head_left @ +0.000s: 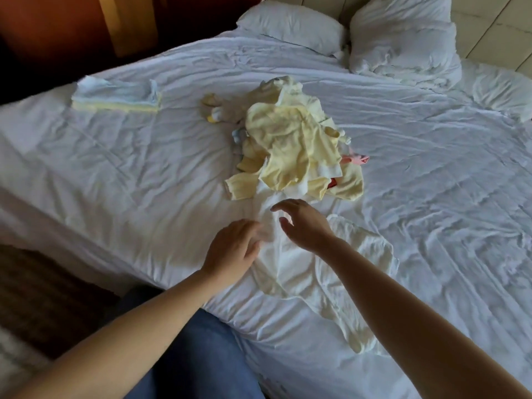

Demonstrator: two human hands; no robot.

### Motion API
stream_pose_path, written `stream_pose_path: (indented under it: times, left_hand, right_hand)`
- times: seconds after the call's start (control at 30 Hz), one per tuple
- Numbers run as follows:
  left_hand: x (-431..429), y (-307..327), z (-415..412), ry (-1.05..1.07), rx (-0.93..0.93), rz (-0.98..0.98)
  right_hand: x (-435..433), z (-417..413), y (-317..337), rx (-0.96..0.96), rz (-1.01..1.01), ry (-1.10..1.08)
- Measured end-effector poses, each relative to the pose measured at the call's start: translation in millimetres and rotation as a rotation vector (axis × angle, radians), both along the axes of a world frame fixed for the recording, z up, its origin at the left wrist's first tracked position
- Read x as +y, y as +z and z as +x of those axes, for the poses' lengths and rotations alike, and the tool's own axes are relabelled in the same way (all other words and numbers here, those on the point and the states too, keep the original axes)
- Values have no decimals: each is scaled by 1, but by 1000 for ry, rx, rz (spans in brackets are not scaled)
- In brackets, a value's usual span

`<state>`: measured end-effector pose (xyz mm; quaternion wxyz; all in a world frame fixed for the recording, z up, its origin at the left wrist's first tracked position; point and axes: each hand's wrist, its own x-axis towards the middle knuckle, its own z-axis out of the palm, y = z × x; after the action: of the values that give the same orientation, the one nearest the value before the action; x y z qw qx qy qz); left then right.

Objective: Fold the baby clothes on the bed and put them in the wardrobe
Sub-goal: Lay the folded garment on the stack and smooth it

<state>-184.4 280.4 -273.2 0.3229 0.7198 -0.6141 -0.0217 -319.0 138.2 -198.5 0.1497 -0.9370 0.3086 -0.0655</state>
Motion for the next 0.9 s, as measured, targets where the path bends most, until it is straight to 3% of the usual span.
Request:
stream_pose_path:
  times: [0.27, 0.53, 0.7, 0.9]
  left_hand:
    - [-15, -20, 5, -237, -2, 12]
    - [-18, -33, 12, -235, 19, -78]
    - [-14, -28, 12, -167, 111, -34]
    - [-13, -28, 9, -65, 235, -6]
  right_hand:
    - [-26, 64, -11, 130, 17, 111]
    - [-56, 70, -33, 308, -63, 171]
    - [-57, 72, -27, 303, -93, 138]
    - [-55, 46, -8, 50, -195, 186]
